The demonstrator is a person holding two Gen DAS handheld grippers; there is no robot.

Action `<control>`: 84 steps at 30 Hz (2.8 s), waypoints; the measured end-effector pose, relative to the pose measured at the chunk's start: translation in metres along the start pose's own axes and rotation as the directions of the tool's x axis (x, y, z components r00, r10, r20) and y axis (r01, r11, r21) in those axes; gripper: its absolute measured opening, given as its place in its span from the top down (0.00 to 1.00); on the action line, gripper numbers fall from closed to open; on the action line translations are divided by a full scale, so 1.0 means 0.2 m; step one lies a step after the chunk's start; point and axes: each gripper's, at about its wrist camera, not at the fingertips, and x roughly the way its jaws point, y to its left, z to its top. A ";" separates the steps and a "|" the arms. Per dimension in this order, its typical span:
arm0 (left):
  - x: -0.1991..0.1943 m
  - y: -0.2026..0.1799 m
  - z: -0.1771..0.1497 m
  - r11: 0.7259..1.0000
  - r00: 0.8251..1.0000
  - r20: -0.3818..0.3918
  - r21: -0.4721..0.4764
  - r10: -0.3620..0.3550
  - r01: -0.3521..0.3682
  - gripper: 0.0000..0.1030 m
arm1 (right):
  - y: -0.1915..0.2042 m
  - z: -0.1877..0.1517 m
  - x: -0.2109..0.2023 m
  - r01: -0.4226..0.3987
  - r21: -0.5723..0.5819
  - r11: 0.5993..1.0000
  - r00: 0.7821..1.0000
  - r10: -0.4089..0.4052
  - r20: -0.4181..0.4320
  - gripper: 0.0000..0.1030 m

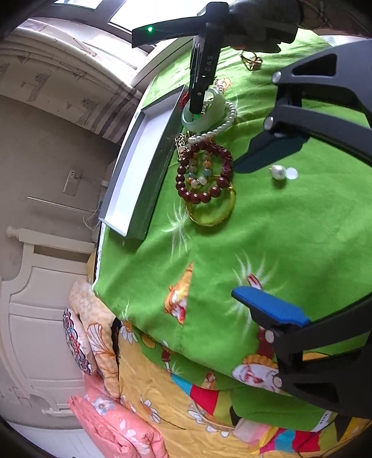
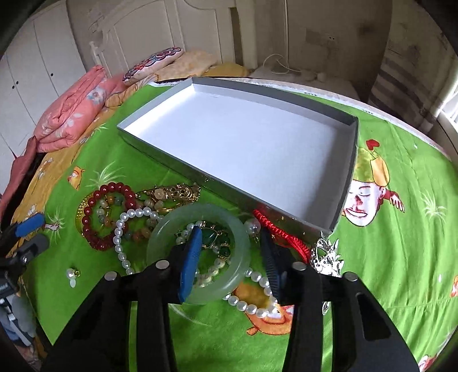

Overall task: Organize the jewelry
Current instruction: 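Grasp the red bead bracelet with the left tool while the right tool grasps the jade bangle, then carry the red bracelet and jade bangle over the white tray with both tools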

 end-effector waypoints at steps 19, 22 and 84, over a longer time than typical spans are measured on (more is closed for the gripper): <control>0.53 -0.33 0.35 0.932 0.980 -0.193 0.362 0.044 0.030 0.58 | -0.02 -0.19 -0.21 -0.038 -0.013 0.999 0.986 0.039 0.164 0.95; 0.58 -0.40 0.35 0.902 0.974 -0.220 0.428 0.047 0.053 0.71 | -0.08 -0.19 -0.20 -0.057 0.034 0.998 0.987 0.051 0.153 0.93; -0.16 -0.14 0.07 0.978 0.964 0.168 0.082 -0.205 0.193 0.89 | 0.06 -0.14 -0.32 0.211 -0.577 0.789 0.974 -0.119 0.193 0.87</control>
